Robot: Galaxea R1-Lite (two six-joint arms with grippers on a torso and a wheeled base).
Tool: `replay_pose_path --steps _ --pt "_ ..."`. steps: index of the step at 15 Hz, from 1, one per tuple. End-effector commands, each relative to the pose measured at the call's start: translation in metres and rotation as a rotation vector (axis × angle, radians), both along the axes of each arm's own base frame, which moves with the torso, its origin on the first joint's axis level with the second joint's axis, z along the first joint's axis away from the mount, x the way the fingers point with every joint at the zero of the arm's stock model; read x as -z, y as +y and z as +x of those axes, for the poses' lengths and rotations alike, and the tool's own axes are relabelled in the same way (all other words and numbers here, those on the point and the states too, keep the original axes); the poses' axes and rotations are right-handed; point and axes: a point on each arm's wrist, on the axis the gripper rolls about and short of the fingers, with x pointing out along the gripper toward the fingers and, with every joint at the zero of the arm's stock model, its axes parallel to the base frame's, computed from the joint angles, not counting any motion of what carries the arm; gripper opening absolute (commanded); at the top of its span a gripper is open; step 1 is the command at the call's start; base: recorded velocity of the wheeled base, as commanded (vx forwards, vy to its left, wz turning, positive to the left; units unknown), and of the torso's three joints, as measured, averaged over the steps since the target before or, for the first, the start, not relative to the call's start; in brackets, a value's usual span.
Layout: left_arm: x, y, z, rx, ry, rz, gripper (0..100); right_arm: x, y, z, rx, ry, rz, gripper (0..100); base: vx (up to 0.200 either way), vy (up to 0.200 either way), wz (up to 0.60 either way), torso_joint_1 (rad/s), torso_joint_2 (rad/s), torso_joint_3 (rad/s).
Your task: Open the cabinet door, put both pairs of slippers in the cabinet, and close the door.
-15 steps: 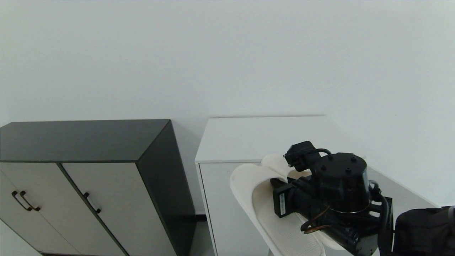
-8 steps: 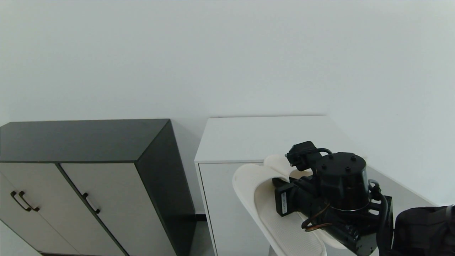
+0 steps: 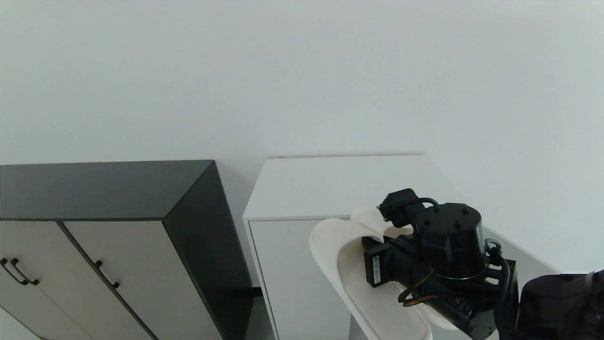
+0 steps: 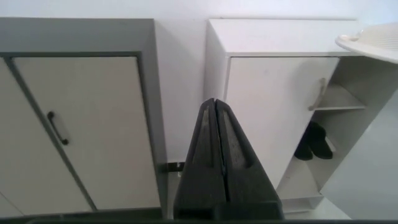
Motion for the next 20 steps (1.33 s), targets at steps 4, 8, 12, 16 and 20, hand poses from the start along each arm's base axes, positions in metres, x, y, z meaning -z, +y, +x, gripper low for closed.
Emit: replay_pose_path --steps 4,8,12,16,20 --pt "-0.0002 0.0 0.0001 0.001 0.0 -0.001 0 0.0015 0.0006 -0.0003 -0.002 0.003 -0.003 0 0.0 -0.2 0.0 0.002 0.0 0.004" --pt "0.0 0.0 0.0001 -0.001 0.001 -0.001 0 0.0042 0.0009 0.0007 0.001 0.008 -0.011 0 0.0 -0.2 0.0 0.005 0.01 -0.001" --pt "-0.0002 0.0 0.0 -0.002 -0.002 -0.002 0 0.0042 0.0009 0.0007 0.003 0.009 -0.01 0 0.0 -0.05 0.0 0.002 0.0 0.001" --pt "-0.0002 0.0 0.0001 0.001 0.0 -0.002 0 0.006 0.0013 0.0009 0.001 0.013 -0.014 0 0.0 0.0 0.0 0.0 0.0 0.0" --pt "-0.0002 0.0001 0.0 0.0 -0.002 -0.002 0 0.0065 0.0013 0.0011 0.007 0.012 -0.018 0 0.0 0.0 0.0 0.0 0.0 0.0"
